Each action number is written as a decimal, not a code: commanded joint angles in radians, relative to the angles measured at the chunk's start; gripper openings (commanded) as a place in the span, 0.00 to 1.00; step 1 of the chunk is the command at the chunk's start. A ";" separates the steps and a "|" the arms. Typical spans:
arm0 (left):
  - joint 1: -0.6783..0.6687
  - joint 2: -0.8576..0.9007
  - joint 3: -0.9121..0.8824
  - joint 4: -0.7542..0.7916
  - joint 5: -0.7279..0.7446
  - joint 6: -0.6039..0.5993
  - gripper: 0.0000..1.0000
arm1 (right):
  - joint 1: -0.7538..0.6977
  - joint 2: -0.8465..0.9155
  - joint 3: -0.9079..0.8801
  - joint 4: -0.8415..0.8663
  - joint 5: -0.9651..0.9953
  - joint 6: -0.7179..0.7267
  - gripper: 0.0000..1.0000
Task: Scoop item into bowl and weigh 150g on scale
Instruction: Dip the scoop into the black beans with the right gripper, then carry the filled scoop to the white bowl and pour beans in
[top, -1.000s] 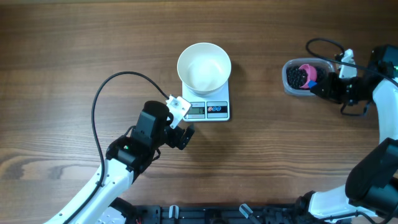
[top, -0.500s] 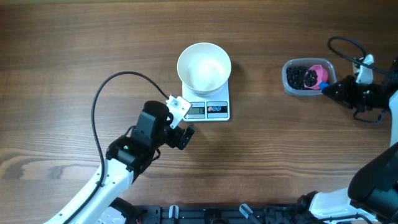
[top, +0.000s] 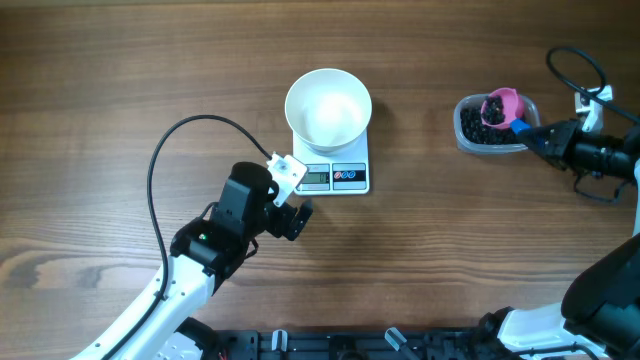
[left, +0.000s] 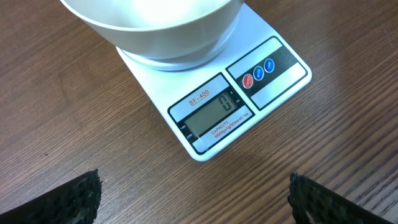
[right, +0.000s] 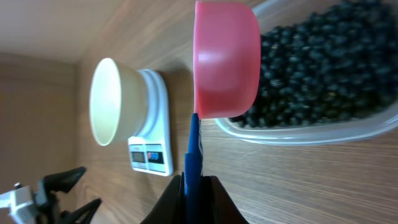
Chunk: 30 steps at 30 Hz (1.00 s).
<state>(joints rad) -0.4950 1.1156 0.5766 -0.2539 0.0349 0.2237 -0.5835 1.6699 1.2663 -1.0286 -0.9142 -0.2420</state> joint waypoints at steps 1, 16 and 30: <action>0.009 0.000 -0.003 0.000 -0.006 0.005 1.00 | 0.003 -0.029 0.004 -0.027 -0.117 -0.056 0.04; 0.009 0.000 -0.003 0.000 -0.006 0.005 1.00 | 0.280 -0.032 0.050 0.042 -0.118 0.067 0.04; 0.009 0.000 -0.003 0.000 -0.006 0.005 1.00 | 0.566 -0.032 0.092 0.254 -0.060 0.277 0.04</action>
<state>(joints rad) -0.4950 1.1156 0.5766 -0.2543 0.0349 0.2237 -0.0448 1.6676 1.3159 -0.7792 -0.9745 -0.0032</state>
